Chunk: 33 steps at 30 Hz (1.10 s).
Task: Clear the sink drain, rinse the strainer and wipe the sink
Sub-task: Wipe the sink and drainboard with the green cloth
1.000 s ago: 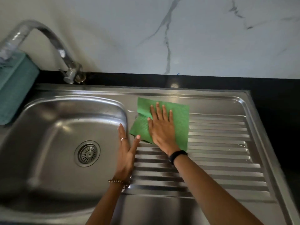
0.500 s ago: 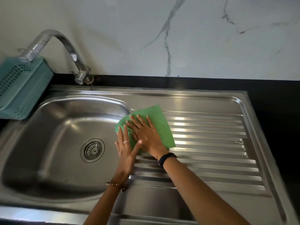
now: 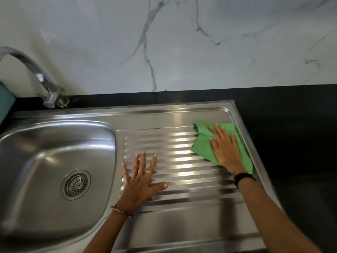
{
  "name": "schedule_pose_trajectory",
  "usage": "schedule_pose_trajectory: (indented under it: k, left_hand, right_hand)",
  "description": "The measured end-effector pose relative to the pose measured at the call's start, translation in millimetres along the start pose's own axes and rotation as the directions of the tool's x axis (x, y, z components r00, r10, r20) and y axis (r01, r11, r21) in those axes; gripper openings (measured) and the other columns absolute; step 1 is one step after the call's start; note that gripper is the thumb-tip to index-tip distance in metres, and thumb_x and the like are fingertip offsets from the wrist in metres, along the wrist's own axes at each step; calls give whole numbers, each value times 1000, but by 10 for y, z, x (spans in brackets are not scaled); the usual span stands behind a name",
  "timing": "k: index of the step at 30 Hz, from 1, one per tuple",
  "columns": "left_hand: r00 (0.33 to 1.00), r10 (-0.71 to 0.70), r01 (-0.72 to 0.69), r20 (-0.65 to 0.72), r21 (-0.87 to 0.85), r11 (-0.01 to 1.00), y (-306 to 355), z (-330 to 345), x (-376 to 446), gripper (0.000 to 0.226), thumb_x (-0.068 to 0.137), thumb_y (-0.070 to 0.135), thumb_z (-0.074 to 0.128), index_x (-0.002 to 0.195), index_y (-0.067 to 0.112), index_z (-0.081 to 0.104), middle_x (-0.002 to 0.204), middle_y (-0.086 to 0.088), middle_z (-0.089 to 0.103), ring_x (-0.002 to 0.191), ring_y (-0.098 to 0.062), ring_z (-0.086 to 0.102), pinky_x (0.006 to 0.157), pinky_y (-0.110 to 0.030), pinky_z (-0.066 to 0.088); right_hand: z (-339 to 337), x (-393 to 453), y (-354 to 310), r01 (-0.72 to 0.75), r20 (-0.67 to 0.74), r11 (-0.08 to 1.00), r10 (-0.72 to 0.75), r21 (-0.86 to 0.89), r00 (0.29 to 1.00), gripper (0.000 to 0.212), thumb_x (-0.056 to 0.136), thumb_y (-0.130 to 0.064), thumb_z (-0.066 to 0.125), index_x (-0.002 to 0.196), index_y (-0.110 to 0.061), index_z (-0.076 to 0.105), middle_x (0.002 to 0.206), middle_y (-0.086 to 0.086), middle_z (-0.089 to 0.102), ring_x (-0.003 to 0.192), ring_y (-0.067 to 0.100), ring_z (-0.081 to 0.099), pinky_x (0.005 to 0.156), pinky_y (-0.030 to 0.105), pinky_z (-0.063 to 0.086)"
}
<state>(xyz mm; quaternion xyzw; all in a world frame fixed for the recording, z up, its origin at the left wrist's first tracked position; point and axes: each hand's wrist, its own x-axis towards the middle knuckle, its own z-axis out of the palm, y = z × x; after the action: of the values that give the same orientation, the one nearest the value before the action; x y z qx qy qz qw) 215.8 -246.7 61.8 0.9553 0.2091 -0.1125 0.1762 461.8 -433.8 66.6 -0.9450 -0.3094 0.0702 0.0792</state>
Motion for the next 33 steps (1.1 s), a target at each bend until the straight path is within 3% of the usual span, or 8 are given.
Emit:
schedule_pose_trajectory:
  k: [5,11,20,23,26,28,30,33]
  left_hand:
    - [1000,1,-1,26,23,1000,20,-18,-10,107,51,92,-6,135,33,-33,138,0,-48,126,-22,-47,98,-49,-35]
    - [999,14,-16,39,46,999,33,-29,-5,110,48,93,-12,136,30,-32,139,-1,-47,129,-23,-43,100,-52,-30]
    - [1000,12,-11,-28,37,999,51,-49,-68,97,62,82,3,137,27,-26,144,-1,-36,138,-22,-28,110,-53,-19]
    - [994,-22,2,-108,-179,984,22,-51,-200,96,61,87,-5,139,32,-23,149,2,-32,142,-18,-24,113,-46,-19]
    - [966,-196,127,-167,-355,926,-74,0,-413,100,58,91,-1,138,36,-24,149,4,-33,139,-15,-28,111,-41,-22]
    - [946,-281,205,-164,-373,905,-165,47,-566,98,67,86,12,141,32,-24,151,1,-28,140,-15,-24,112,-40,-19]
    - [935,-329,245,-131,-431,869,-227,62,-653,99,78,71,39,145,24,-16,156,-4,-20,143,-16,-18,117,-41,-10]
    - [936,-329,240,-121,-465,852,-251,52,-658,108,75,61,58,147,16,-9,158,-10,-13,146,-22,-7,118,-41,6]
  right_hand:
    - [81,-219,-96,-148,-71,989,150,30,986,51,101,-34,20,150,-23,11,159,3,9,147,22,10,118,47,0]
    - [164,-413,-143,-172,-108,985,172,7,979,51,100,-34,23,149,-23,15,159,4,15,146,24,15,117,49,4]
    - [78,-169,-186,-332,-163,935,349,123,923,51,100,-30,24,148,-12,21,156,9,22,144,26,19,118,47,6]
    - [85,-189,-299,-351,-182,923,376,155,909,50,100,-27,28,146,-9,27,154,12,27,142,29,22,117,50,7]
    - [107,-175,-485,-309,-158,942,328,134,931,50,100,-27,27,146,-8,27,154,13,26,143,30,20,118,51,6]
    - [147,-188,-683,-259,-140,959,273,112,952,51,100,-28,24,146,-8,24,155,14,24,144,31,18,118,51,6]
    - [197,-223,-938,-198,-122,976,208,89,970,51,100,-29,22,147,-9,22,156,13,21,144,30,16,119,51,5]
    - [309,-269,-1402,-70,-82,996,75,64,994,53,99,-31,19,148,-10,18,157,12,16,146,29,12,119,51,3]
